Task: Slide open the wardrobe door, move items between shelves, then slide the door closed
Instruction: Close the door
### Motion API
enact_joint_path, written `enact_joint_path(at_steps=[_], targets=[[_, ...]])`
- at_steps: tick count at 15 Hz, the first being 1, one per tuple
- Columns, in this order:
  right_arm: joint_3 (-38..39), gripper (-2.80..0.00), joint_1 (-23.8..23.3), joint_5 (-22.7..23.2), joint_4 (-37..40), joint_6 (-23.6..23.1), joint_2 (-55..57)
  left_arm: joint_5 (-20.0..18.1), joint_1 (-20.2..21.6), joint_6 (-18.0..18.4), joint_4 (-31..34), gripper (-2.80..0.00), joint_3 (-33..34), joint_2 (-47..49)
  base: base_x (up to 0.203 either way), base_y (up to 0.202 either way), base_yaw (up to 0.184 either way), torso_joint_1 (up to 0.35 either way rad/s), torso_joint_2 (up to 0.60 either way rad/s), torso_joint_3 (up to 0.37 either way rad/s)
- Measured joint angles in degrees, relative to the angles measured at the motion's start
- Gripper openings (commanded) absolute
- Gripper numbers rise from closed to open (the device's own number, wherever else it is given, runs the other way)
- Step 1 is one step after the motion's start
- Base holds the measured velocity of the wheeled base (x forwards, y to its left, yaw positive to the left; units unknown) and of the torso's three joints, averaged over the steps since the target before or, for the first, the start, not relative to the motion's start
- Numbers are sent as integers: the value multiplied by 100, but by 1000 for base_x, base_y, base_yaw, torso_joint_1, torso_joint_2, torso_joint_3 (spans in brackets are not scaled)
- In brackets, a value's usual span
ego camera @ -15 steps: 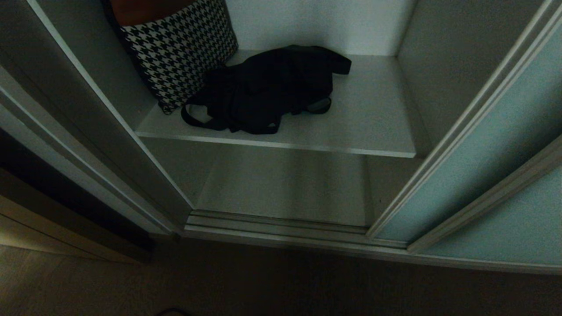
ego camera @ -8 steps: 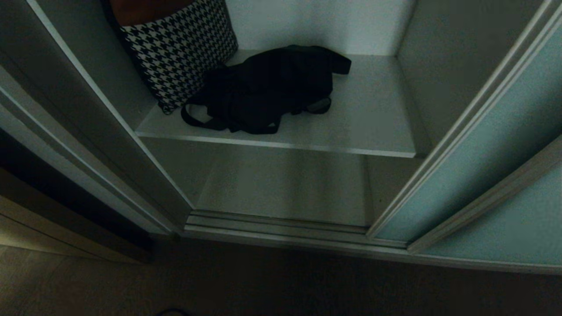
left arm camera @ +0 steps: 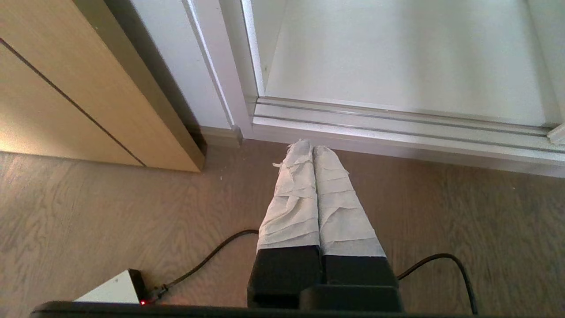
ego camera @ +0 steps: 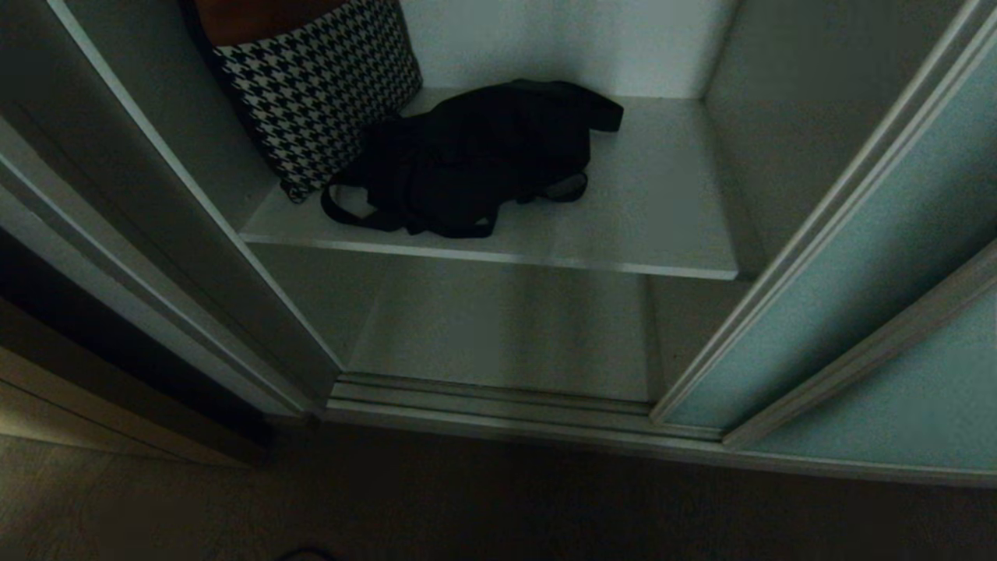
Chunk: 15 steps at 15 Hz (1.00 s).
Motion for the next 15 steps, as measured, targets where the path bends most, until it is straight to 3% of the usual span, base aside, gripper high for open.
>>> enact_joint_path(at_steps=[11, 15], targets=[[213, -280, 20, 131, -601, -2, 216, 0, 5, -1, 0, -280, 0, 0, 0, 0, 0, 0, 0, 0], [296, -280, 314, 268, -617, -27, 142, 2, 2, -1, 2, -280, 0, 0, 0, 0, 0, 0, 0, 0]])
